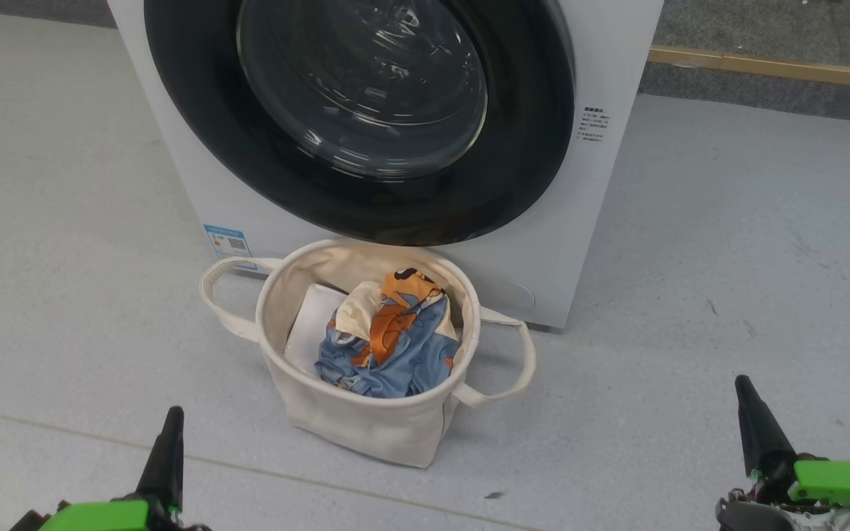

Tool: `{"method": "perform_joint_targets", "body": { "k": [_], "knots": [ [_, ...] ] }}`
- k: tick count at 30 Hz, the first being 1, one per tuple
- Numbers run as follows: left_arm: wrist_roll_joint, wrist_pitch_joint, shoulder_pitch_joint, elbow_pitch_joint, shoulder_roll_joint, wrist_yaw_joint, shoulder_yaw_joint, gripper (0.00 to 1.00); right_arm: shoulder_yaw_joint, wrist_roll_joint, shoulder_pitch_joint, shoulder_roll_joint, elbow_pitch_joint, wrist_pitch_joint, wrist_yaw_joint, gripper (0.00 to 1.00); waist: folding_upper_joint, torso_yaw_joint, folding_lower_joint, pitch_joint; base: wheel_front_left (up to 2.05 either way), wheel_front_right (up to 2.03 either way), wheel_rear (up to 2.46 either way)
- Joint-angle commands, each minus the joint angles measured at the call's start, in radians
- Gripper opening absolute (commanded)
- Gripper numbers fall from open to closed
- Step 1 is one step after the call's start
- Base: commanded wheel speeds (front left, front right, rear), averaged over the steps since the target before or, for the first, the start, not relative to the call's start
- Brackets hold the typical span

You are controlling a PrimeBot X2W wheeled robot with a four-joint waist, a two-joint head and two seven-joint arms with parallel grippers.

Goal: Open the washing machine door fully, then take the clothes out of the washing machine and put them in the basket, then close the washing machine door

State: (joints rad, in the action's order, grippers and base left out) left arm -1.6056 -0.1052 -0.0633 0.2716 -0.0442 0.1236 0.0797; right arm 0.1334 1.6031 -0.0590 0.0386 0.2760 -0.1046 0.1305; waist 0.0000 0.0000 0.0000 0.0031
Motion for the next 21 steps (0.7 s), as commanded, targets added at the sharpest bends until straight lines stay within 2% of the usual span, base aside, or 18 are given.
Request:
{"method": "perform_joint_targets", "body": {
  "k": [1, 21],
  "knots": [
    [-0.003, -0.008, -0.045, -0.027, -0.006, 0.007, 0.034, 0.0, -0.02, 0.006, -0.049, 0.012, -0.031, -0.008, 0.0, 0.0, 0.0, 0.0, 0.0, 0.0, 0.0, 0.0, 0.0],
    [-0.003, -0.008, -0.045, -0.027, -0.006, 0.007, 0.034, 0.0, -0.02, 0.006, -0.049, 0.012, -0.031, -0.008, 0.0, 0.0, 0.0, 0.0, 0.0, 0.0, 0.0, 0.0, 0.0]
  ]
}}
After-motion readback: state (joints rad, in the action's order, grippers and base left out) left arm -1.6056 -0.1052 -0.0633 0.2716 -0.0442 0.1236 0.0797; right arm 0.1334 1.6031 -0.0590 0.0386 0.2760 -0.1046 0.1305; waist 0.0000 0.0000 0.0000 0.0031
